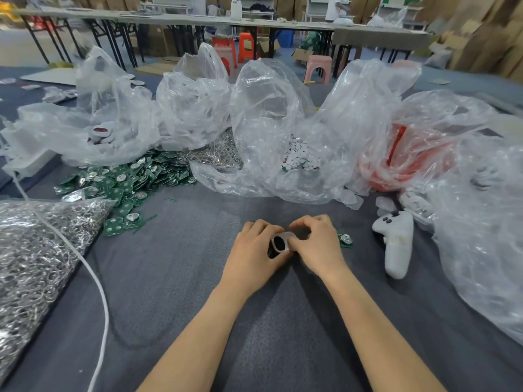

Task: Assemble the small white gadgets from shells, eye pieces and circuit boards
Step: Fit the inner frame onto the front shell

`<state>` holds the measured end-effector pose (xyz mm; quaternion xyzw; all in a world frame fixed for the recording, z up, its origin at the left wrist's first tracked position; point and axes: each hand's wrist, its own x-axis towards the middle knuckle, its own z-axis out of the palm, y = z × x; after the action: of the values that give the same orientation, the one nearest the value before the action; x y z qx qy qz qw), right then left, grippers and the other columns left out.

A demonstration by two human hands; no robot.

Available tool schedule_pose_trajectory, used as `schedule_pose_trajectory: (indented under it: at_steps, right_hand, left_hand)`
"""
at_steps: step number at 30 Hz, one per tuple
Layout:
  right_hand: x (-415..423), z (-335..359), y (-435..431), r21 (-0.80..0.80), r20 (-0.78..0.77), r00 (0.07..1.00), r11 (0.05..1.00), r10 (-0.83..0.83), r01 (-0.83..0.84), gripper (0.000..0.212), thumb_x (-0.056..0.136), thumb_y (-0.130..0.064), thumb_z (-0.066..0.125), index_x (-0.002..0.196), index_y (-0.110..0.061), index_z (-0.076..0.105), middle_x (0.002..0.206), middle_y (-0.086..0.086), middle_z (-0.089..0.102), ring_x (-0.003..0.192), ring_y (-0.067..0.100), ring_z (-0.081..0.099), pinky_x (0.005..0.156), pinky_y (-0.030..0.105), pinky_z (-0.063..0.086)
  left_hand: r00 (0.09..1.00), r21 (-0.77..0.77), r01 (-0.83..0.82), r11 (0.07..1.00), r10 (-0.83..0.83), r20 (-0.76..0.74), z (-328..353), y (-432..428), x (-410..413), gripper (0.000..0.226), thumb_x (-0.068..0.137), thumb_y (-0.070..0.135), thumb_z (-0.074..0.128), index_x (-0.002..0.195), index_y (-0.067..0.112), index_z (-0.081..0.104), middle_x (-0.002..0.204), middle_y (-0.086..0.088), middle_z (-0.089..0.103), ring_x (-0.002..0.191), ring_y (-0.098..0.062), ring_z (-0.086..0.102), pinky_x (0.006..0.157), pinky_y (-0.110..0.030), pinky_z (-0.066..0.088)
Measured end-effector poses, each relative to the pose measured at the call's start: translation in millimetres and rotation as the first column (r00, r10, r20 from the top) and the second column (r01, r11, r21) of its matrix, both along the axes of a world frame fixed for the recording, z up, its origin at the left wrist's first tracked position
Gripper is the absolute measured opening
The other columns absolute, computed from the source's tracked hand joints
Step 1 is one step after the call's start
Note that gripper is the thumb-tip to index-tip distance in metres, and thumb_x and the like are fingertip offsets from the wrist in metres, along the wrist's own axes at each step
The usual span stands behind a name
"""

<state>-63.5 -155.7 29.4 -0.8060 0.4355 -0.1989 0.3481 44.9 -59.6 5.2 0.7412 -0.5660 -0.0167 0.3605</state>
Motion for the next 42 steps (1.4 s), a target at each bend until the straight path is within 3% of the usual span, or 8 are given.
schedule_pose_trajectory:
  at_steps: [6,11,24,29,31,33,35,42]
  right_hand:
    - [-15.4,37.8,-49.7,-0.305,0.018,0.974,0.926,-0.227,0.221,0.011,0.083,-0.01,0.058,0.076,-0.008,0.067,0.082,0.009,0.064,0.081,0.025,0.056,0.072,0.028,0.042]
    - [-5.0,48.3,-90.3,-0.299,-0.57,0.805,0.954,-0.166,-0.016,0.006,0.083,-0.004,0.053,0.078,-0.005,0.055,0.081,0.013,0.055,0.078,0.03,0.054,0.059,0.026,0.039]
    - [-0.8,27.3,-107.1,-0.46,-0.603,0.752,0.886,-0.266,-0.056,0.03,0.085,0.011,0.043,0.108,-0.001,0.058,0.109,0.019,0.058,0.101,0.036,0.058,0.076,0.037,0.047]
    - [-9.1,40.8,-74.1,-0.487,-0.197,0.951,0.866,-0.237,0.115,0.008,0.082,-0.006,0.057,0.086,-0.012,0.059,0.078,0.003,0.062,0.073,0.024,0.057,0.057,0.027,0.036]
    - [-14.1,46.9,-48.6,-0.014,0.274,0.95,0.988,-0.147,0.157,0.015,0.079,-0.002,0.06,0.074,-0.016,0.058,0.062,-0.006,0.061,0.06,0.016,0.059,0.054,0.025,0.042]
    - [-15.8,45.3,-22.2,0.483,0.617,0.771,0.849,-0.157,-0.214,0.022,0.083,0.007,0.054,0.075,-0.014,0.056,0.06,-0.005,0.063,0.057,0.014,0.064,0.053,0.028,0.052]
    - [-13.9,35.8,-6.1,0.605,0.676,0.717,0.683,-0.169,-0.409,0.024,0.086,0.011,0.049,0.077,-0.01,0.055,0.065,0.003,0.065,0.061,0.017,0.067,0.053,0.028,0.054]
    - [-6.8,14.7,5.1,0.516,0.654,0.744,0.798,-0.134,-0.31,0.018,0.083,0.009,0.06,0.077,-0.008,0.06,0.067,0.002,0.065,0.066,0.017,0.067,0.065,0.031,0.058]
  left_hand:
    - [0.989,0.029,0.001,1.0,0.003,-0.15,1.7,-1.5,0.1,0.086,0.078,0.051,0.069,0.148,0.021,0.029,0.111,0.007,0.055,0.106,-0.012,0.042,0.096,-0.026,0.035]
    - [0.934,-0.123,-0.132,0.984,0.082,-0.348,0.5,1.1,1.6,0.055,0.094,0.034,0.053,0.145,0.02,0.036,0.103,0.013,0.058,0.099,-0.007,0.049,0.083,-0.012,0.036]
    - [0.893,-0.171,-0.215,0.962,0.123,-0.433,4.0,2.6,3.7,0.029,0.1,0.014,0.044,0.127,0.017,0.054,0.086,0.013,0.063,0.065,0.008,0.051,0.063,-0.005,0.034]
    - [0.855,-0.193,-0.236,0.952,0.109,-0.507,8.1,4.3,3.5,0.024,0.099,0.012,0.048,0.12,0.017,0.059,0.081,0.012,0.066,0.064,0.005,0.053,0.062,-0.007,0.036]
    - [0.839,-0.231,-0.193,0.953,0.039,-0.543,11.1,6.6,2.3,0.023,0.095,0.017,0.056,0.116,0.023,0.06,0.087,0.012,0.068,0.073,0.004,0.058,0.065,-0.009,0.04]
    - [0.813,-0.255,-0.122,0.959,-0.05,-0.581,14.3,8.6,0.9,0.029,0.087,0.028,0.062,0.116,0.027,0.06,0.096,0.013,0.068,0.081,0.001,0.061,0.068,-0.014,0.046]
    - [0.777,-0.249,-0.08,0.965,-0.096,-0.623,16.1,10.1,0.5,0.034,0.082,0.035,0.062,0.116,0.03,0.06,0.092,0.015,0.069,0.081,-0.001,0.063,0.069,-0.016,0.048]
    - [0.712,-0.25,-0.126,0.96,-0.087,-0.696,13.4,9.2,5.4,0.02,0.088,0.01,0.066,0.091,0.029,0.071,0.08,0.001,0.073,0.074,-0.009,0.064,0.07,-0.022,0.05]
